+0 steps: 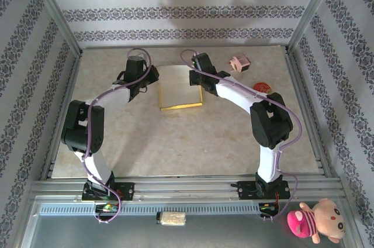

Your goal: Fold the paper box

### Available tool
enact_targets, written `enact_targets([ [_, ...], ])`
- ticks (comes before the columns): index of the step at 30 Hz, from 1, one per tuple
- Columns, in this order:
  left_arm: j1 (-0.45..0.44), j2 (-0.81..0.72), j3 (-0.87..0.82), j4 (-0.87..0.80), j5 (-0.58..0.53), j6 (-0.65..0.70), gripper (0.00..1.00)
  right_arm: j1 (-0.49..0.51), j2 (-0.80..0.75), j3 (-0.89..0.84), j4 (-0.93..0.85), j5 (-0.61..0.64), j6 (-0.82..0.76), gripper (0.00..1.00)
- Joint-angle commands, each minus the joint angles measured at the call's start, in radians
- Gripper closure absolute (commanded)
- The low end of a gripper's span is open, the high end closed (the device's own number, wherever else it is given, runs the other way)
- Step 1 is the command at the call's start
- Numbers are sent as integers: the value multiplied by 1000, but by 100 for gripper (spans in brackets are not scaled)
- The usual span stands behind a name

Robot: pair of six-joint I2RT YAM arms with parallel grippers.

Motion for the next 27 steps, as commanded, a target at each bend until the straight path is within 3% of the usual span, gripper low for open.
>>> enact_targets([
  [1,-51,-17,50,-31,96,-20,100,19,-21,39,43,-91,19,100],
  [10,-55,34,117,-93,94,-166,100,20,6,33,45,-122,52,100],
  [19,-110,74,111,-154,21,-190,100,21,13,-1,57,-134,56,100],
  [27,-147,48,9,-125,-14,-192,100,23,-14,-79,76,-136,49,100],
])
